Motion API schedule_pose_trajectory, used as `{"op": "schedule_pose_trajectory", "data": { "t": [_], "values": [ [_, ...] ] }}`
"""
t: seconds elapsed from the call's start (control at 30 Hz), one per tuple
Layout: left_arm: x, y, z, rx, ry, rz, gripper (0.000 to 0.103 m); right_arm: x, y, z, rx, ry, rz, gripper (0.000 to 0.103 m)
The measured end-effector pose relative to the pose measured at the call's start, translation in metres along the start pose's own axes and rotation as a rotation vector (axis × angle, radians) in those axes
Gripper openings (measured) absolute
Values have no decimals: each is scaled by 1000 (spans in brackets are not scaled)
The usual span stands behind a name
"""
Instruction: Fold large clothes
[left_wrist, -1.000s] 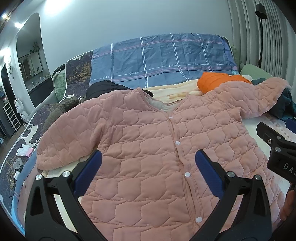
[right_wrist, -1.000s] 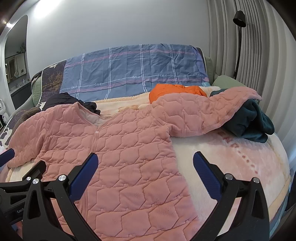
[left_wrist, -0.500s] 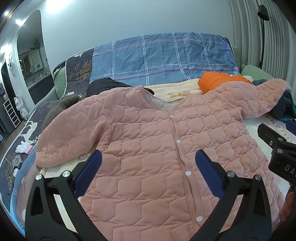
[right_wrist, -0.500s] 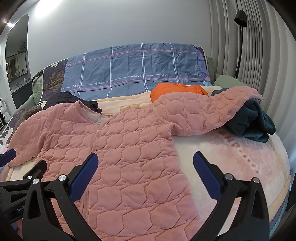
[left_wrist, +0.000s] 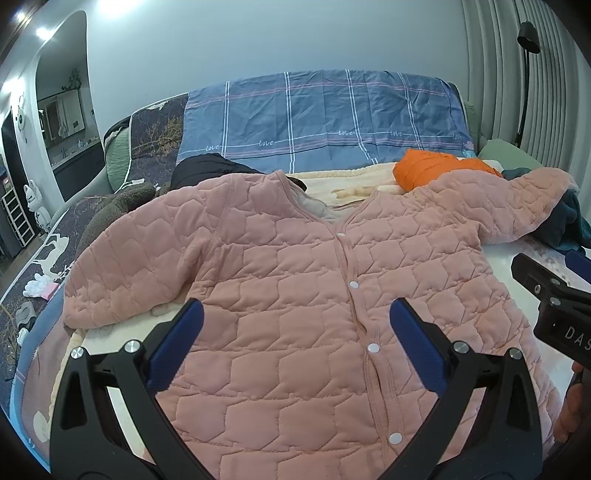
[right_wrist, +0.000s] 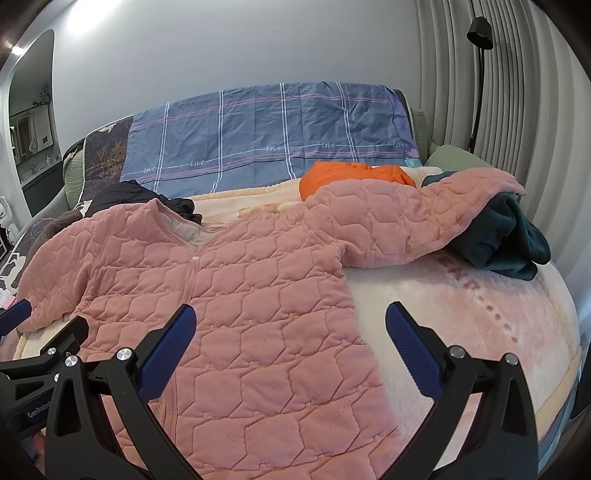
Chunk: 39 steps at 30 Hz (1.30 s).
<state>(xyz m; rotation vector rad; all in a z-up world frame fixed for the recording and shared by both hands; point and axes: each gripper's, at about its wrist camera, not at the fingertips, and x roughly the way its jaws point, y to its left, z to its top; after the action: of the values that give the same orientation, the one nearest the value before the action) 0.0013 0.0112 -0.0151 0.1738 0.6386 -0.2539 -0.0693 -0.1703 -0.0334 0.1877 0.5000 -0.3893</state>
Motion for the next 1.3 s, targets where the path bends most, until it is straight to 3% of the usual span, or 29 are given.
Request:
{"op": "schedule_pose_trajectory", "data": {
  "t": [0.33,0.6,0.7,0.73,0.8,0.87,1.03,1.17,1.2,1.27,1.3],
  "values": [
    [-3,-1,1,15,-17,13,101,2,-5,0,18,7,4,102],
    [2,7,2,11,-13,-18,101,4,-3,1,-16,22,33,102],
    [10,19,1,-17,5,-66,88,6,0,1,-64,37,46,102],
    [15,28,0,-35,16,-86,78,7,0,2,-85,46,57,102],
    [25,52,-4,-96,44,-124,64,7,2,2,-115,51,60,102],
    [44,98,-15,-239,103,-169,49,7,3,3,-155,50,52,102],
    [80,208,-52,-540,161,-154,43,16,2,5,-180,74,34,102],
    [105,299,-89,-849,159,-152,45,25,6,3,-170,106,41,102],
    [110,316,-96,-898,148,-143,49,28,9,2,-173,117,49,102],
    [120,346,-108,-977,135,-87,69,31,13,1,-182,128,50,102],
    [125,356,-113,-1007,129,-70,70,32,15,1,-188,130,48,102]
  ]
}}
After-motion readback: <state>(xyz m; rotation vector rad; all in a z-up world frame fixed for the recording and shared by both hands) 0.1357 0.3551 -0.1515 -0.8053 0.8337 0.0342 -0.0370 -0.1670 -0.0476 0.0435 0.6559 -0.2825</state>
